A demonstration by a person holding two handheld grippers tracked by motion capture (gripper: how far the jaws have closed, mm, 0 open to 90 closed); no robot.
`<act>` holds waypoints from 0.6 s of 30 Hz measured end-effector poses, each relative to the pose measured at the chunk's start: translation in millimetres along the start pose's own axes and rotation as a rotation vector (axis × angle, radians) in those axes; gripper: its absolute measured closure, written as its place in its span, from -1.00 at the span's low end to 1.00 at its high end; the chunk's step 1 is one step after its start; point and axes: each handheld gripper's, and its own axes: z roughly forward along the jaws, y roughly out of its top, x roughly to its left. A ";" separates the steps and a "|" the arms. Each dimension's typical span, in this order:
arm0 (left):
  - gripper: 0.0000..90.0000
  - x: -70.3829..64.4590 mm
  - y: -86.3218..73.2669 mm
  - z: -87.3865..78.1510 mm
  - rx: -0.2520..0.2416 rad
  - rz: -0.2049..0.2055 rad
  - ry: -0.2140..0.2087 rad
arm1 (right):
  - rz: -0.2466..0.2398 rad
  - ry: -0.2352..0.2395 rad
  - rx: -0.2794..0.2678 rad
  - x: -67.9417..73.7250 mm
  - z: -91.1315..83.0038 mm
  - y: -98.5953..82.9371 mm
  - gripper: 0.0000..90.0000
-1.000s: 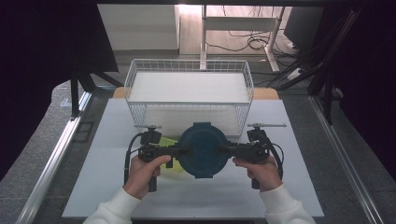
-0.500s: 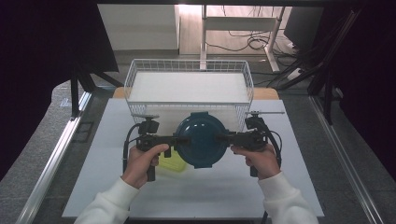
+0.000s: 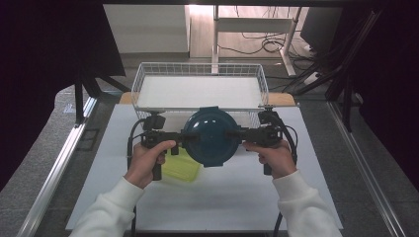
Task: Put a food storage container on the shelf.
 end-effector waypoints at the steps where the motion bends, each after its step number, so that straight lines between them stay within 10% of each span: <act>1: -0.18 0.6 1.2 -0.2 0.000 -0.001 0.000 | -0.002 -0.002 0.001 0.4 0.4 2.5 -0.16; 18: -0.18 -6.5 32.0 -13.4 -0.024 0.015 -0.002 | -0.016 -0.006 -0.012 11.3 -1.4 35.8 -0.16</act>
